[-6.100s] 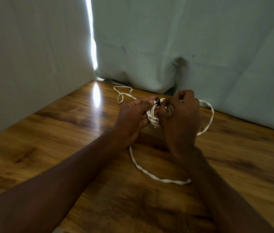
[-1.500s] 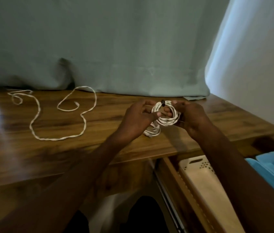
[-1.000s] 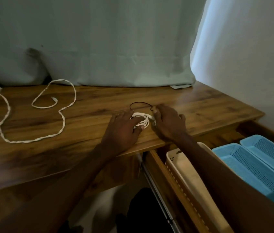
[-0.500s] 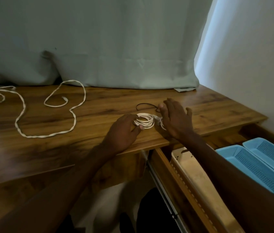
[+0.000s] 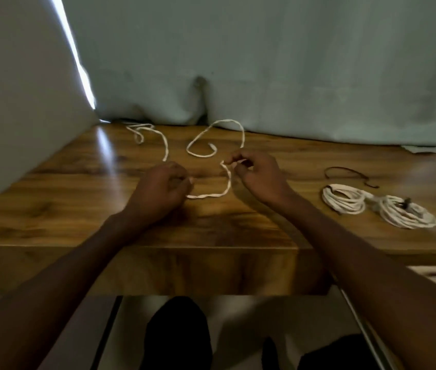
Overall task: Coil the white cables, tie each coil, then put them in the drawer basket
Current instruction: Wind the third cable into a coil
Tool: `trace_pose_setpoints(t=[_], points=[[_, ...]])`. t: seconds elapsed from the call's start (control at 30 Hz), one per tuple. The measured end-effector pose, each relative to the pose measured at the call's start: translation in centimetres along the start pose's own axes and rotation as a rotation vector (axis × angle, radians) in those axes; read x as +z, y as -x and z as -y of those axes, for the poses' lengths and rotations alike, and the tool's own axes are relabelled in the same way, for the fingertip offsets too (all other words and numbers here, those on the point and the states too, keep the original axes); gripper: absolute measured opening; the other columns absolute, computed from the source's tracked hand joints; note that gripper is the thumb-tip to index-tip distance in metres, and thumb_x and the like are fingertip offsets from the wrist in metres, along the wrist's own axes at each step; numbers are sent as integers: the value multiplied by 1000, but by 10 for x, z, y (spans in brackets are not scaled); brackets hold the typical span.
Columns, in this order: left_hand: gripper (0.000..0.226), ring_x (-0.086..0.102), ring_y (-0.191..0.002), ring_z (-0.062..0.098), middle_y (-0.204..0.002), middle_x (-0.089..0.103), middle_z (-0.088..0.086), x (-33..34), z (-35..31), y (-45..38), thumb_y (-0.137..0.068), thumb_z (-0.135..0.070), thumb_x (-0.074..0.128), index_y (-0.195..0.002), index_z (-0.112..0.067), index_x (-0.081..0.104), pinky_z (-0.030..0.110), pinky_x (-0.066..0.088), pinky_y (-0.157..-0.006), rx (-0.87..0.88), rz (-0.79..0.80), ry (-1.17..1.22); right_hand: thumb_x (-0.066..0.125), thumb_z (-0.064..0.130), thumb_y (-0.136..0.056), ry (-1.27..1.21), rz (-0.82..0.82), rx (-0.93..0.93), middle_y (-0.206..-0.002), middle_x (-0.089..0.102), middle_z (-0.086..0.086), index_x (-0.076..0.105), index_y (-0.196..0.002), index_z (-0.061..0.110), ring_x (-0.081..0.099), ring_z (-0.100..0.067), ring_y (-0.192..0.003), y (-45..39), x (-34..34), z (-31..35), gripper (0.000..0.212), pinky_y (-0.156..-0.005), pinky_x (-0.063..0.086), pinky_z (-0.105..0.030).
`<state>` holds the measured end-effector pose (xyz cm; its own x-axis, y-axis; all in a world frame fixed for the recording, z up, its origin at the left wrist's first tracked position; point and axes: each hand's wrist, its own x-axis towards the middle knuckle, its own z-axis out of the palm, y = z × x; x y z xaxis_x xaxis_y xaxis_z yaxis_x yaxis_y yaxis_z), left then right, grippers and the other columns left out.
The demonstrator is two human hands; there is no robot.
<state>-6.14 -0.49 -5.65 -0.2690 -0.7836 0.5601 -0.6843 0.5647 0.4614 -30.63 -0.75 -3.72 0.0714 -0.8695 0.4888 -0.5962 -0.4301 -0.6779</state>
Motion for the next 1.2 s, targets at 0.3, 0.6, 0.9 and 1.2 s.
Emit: trace_pose_setpoints(t=[0.3, 0.6, 0.9, 1.2], points=[[23, 65, -100, 14, -105, 71, -3, -5, 87, -68, -87, -10, 57, -103, -16, 72, 37, 53, -95, -442, -572, 222, 64, 36, -98, -131, 136, 149, -112, 71, -6, 62, -127, 16, 69, -28, -101, -108, 140, 27, 35, -94, 56, -49], [36, 63, -102, 20, -112, 67, 4, 2, 139, -116, -82, -13, 74, -117, -13, 66, 28, 50, -88, -657, -597, 304, 56, 15, -103, -628, 426, 131, -74, 68, -10, 73, -104, 12, 59, -19, -66, -145, 158, 2, 18, -60, 45, -27], [14, 65, -108, 18, -110, 67, 3, 0, 135, -120, -77, -25, 82, -83, -27, 70, 34, 49, -98, -413, -415, 567, 40, 21, -101, -1541, 178, 162, -61, 39, 1, 69, -101, 6, 38, -12, -55, -165, 99, -5, 33, -57, 37, -26], [13, 54, -79, 13, -77, 60, -12, -12, 137, -109, -96, -30, 69, -84, -26, 72, 37, 37, -75, -75, -595, -137, 76, 8, -85, 65, -134, 107, -109, 71, 3, 61, -134, 23, 69, -14, -93, -166, 91, -18, 54, -82, 57, -38]])
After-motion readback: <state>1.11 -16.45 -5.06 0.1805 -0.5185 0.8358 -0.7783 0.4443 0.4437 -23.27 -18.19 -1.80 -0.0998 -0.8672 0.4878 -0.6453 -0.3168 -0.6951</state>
